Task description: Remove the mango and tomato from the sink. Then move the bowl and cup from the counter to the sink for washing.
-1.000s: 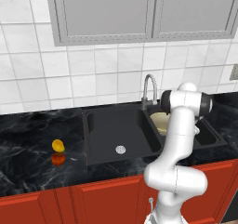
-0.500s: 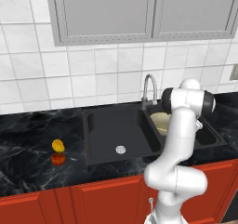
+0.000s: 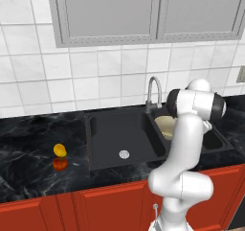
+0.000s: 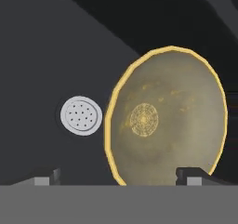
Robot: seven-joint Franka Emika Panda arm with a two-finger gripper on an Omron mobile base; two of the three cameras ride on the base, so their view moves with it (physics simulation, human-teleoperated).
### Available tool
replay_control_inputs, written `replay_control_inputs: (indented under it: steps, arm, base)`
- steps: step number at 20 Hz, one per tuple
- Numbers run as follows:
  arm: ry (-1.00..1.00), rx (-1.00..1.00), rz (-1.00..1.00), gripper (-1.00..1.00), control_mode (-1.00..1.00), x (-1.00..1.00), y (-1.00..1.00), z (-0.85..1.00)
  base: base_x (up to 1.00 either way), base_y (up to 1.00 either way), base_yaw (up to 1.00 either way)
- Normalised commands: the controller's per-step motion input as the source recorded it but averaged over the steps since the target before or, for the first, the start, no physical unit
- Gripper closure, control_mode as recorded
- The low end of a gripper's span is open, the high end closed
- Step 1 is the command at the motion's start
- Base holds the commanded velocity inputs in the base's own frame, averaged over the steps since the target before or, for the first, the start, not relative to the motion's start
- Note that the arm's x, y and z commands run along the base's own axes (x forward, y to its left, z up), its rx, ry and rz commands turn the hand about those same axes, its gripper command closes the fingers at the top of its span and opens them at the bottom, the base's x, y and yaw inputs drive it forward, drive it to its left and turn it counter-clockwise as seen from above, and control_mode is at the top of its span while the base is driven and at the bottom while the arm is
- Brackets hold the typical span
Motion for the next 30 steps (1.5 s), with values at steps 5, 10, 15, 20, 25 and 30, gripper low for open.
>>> replay_control_inputs:
  steps: [5,10,15,20,25,30]
  arm:
    - [0.0,0.0,-0.3,-1.0,-1.0,-0.21,0.0,0.39]
    - [0.0,0.0,-0.29,-1.0,-1.0,-0.23,0.0,0.42]
    - [0.0,0.0,-0.32,-1.0,-1.0,-0.27,0.0,0.42]
    - [0.0,0.04,-0.43,-1.0,-1.0,-0.29,0.0,0.39]
    - [0.0,0.1,-0.5,-1.0,-1.0,-0.29,0.0,0.36]
    - [0.0,0.15,-0.57,-1.0,-1.0,-0.27,0.0,0.35]
  base:
    - [0.0,0.0,0.0]
    - [0.0,0.0,0.0]
    - [0.0,0.0,0.0]
    - [0.0,0.0,0.0]
    - [0.0,0.0,0.0]
    - [0.0,0.0,0.0]
